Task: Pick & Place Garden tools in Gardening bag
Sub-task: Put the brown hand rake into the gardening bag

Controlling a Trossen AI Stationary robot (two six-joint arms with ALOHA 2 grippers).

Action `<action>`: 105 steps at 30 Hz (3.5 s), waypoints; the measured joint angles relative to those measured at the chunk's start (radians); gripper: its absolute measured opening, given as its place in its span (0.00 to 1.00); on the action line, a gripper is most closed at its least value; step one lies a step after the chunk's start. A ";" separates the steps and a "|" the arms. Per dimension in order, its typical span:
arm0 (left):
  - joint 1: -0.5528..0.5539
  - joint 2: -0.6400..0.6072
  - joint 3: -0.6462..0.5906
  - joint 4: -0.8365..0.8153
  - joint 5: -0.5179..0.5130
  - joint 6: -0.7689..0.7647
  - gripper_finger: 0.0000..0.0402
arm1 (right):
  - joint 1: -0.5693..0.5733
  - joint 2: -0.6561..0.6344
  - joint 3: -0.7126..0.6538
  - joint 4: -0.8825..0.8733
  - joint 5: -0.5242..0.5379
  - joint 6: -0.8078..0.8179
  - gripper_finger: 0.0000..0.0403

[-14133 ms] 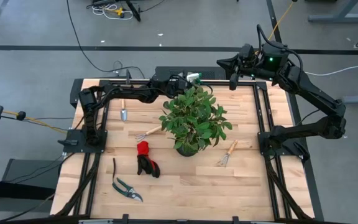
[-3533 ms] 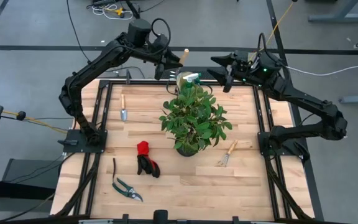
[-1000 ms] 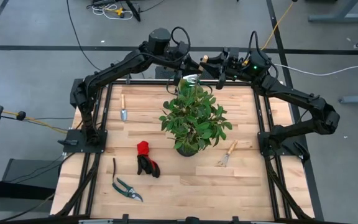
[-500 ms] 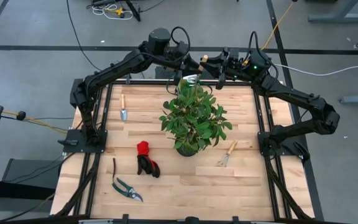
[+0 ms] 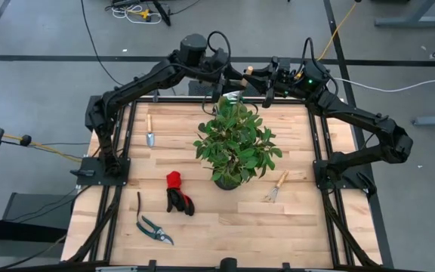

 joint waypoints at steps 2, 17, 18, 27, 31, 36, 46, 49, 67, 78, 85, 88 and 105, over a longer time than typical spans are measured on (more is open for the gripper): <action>0.011 -0.005 0.000 -0.006 0.010 -0.005 0.54 | 0.000 0.000 0.000 0.000 -0.001 0.000 0.17; 0.117 -0.151 0.000 -0.141 -0.073 -0.014 0.44 | 0.000 -0.001 0.000 -0.010 0.000 -0.023 0.18; 0.122 -0.163 0.000 -0.147 -0.084 -0.014 0.42 | -0.001 -0.001 0.000 -0.010 0.001 -0.025 0.18; 0.151 -0.254 0.000 -0.225 -0.164 -0.010 0.24 | -0.029 -0.003 0.000 -0.032 -0.015 -0.052 0.18; 0.154 -0.278 0.000 -0.278 -0.204 -0.010 0.15 | -0.038 -0.012 0.000 -0.069 -0.017 -0.072 0.18; 0.136 -0.305 0.000 -0.354 -0.305 0.057 0.03 | -0.050 -0.030 0.000 -0.133 -0.010 -0.114 0.18; 0.088 -0.308 0.000 -0.382 -0.421 0.078 0.01 | -0.071 -0.056 0.000 -0.278 0.028 -0.180 0.17; 0.051 -0.308 0.000 -0.369 -0.476 0.088 0.01 | -0.079 -0.056 0.000 -0.320 0.027 -0.207 0.16; -0.028 -0.308 -0.163 -0.212 -0.510 -0.030 0.01 | -0.157 -0.034 -0.092 -0.350 -0.043 -0.379 0.16; -0.055 -0.308 -0.163 -0.173 -0.526 -0.089 0.01 | -0.165 -0.033 -0.410 0.156 -0.057 -0.254 0.16; -0.055 -0.308 -0.163 -0.166 -0.528 -0.128 0.01 | -0.165 -0.006 -0.436 0.211 -0.088 -0.268 0.16; -0.055 -0.308 -0.163 -0.166 -0.528 -0.131 0.01 | -0.164 0.012 -0.425 0.256 -0.089 -0.242 0.16; -0.054 -0.308 -0.163 -0.166 -0.553 -0.145 0.01 | -0.096 0.212 -0.298 0.249 -0.087 -0.234 0.16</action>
